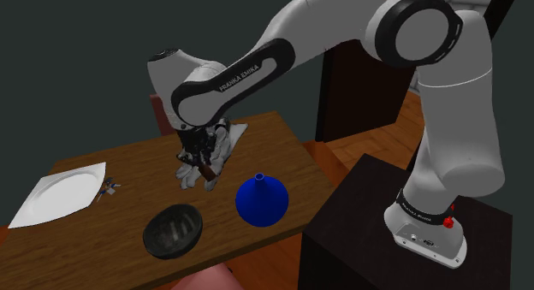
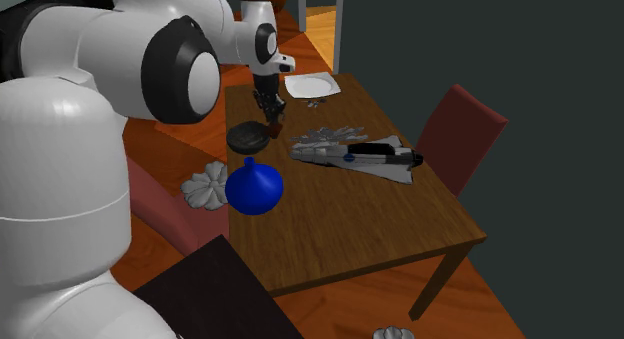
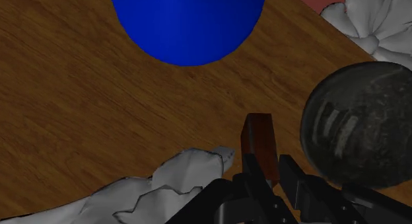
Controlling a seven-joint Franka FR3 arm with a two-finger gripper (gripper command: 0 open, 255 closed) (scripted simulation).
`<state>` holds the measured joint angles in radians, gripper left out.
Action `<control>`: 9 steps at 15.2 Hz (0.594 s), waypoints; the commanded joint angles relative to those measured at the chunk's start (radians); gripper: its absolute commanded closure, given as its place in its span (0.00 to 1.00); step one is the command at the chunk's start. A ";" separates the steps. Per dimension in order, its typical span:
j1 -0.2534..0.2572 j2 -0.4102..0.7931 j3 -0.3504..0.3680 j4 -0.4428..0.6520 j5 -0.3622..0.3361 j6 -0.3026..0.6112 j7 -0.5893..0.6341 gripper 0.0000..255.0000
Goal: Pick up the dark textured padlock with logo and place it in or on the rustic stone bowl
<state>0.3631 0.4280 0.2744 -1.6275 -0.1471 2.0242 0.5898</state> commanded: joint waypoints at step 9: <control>0.196 0.221 0.023 0.364 -0.057 -0.156 0.184 1.00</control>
<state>0.5359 0.6184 0.2975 -1.3037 -0.1968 1.8795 0.7539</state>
